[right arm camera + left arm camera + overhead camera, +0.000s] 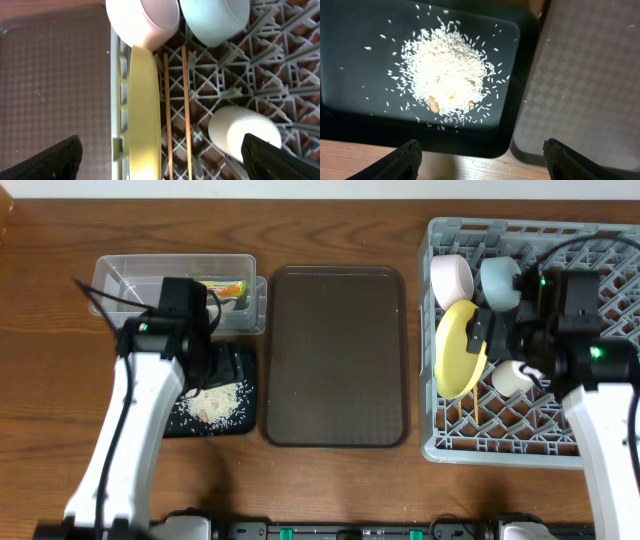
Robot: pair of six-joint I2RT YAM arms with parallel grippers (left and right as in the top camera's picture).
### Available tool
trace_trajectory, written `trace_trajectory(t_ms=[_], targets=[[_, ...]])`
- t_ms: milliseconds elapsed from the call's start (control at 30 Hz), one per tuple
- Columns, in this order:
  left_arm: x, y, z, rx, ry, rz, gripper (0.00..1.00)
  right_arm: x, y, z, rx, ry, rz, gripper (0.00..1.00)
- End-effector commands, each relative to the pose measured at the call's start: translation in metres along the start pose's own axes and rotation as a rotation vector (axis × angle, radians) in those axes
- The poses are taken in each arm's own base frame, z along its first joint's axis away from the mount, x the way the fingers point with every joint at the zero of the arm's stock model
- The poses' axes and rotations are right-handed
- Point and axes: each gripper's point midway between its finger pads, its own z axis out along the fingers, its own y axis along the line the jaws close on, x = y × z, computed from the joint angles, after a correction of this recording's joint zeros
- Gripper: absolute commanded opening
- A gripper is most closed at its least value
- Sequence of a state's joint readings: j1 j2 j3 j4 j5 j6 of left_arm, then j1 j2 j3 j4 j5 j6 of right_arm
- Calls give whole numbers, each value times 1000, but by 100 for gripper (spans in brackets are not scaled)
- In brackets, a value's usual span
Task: Sort waste into correct bins and load items into the dishwasher rack
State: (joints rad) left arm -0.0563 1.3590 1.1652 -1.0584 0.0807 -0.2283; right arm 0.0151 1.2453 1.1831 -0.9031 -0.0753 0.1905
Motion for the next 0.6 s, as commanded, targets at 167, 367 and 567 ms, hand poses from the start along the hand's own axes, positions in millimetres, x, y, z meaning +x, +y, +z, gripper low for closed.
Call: trace_trajectory(t_ms=[167,367,567], targets=[[21,14,-55,58,-370,16,74,37,-14,-41,9,-222,19,99],[35,18,-83,124,-597,15,89,60,-39,-63,113,-347,34,99],[42,19,-102,150,-684,16,91,78,-42,-66,115,-311,32,99]])
